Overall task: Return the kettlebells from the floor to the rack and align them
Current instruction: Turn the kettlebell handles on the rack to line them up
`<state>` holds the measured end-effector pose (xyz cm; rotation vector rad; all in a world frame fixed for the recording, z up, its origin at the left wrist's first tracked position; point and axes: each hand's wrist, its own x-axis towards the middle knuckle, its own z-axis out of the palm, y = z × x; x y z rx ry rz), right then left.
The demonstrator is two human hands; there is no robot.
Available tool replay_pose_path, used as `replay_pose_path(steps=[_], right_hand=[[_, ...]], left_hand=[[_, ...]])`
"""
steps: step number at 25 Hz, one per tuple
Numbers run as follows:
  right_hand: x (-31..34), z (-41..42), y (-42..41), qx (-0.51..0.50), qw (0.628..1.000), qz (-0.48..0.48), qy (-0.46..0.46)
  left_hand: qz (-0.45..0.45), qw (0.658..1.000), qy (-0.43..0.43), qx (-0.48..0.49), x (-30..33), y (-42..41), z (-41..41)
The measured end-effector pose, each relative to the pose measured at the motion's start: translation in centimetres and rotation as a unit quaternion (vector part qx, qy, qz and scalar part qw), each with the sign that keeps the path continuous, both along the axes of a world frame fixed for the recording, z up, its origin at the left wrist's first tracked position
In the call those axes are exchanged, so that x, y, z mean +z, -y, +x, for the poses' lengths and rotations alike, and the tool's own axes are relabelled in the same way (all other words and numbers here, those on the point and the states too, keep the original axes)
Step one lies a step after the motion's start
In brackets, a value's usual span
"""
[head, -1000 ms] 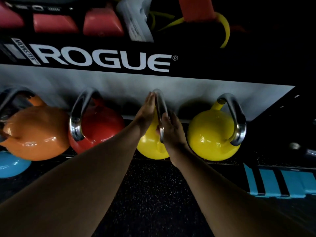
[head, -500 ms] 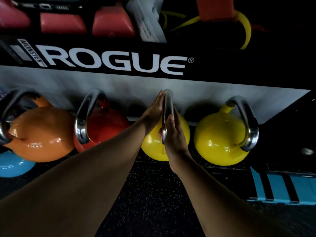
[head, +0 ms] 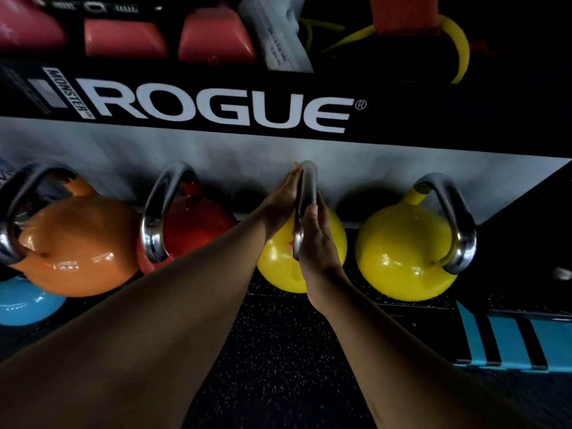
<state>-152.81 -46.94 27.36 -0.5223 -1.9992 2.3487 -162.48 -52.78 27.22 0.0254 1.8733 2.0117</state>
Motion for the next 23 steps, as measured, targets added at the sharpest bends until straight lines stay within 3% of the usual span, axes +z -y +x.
replay_pose_path(steps=[23], right_hand=[[-0.8,-0.1,-1.9,0.063,0.998,0.023,-0.021]], left_hand=[[0.000,0.999,-0.019,0.041,-1.8,-0.2,0.1]])
